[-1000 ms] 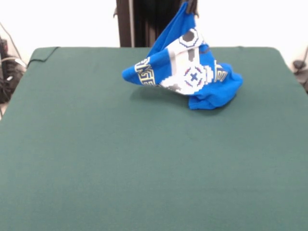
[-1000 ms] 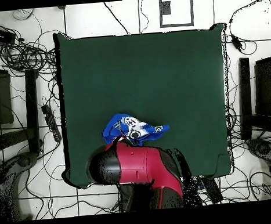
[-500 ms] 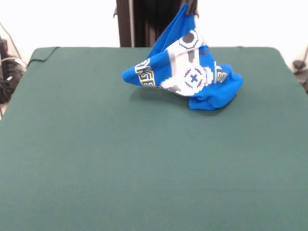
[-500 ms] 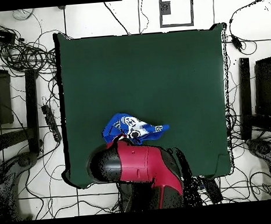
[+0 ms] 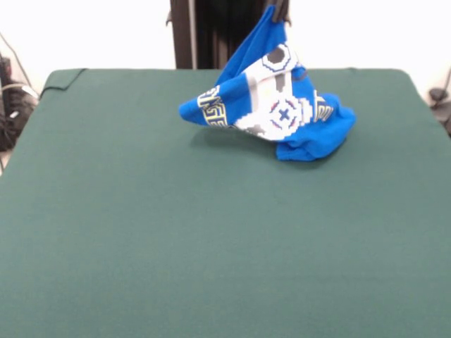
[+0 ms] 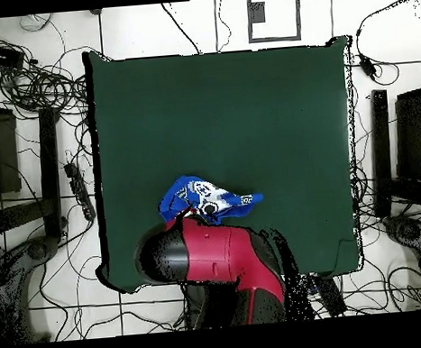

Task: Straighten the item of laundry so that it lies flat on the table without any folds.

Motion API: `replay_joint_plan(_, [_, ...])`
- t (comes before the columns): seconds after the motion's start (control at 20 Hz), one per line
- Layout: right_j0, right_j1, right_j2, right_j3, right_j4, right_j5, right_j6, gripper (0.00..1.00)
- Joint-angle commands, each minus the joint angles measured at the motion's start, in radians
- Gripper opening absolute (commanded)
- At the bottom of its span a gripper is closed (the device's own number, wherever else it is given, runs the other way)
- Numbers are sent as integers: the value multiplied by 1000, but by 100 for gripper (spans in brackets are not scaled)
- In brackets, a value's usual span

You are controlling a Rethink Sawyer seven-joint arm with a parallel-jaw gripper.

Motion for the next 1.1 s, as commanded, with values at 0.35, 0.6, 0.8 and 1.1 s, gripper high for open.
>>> replay_joint_plan(0.35, [32, 13, 26, -29, 57, -8, 195, 0])
replay_joint_plan(0.6, [35, 16, 23, -36, 53, 1, 194, 0])
replay_joint_plan(0.8, [34, 12, 19, -51, 47, 30, 184, 0])
replay_joint_plan(1.1, [-14, -35, 24, -127, -14, 140, 35, 0])
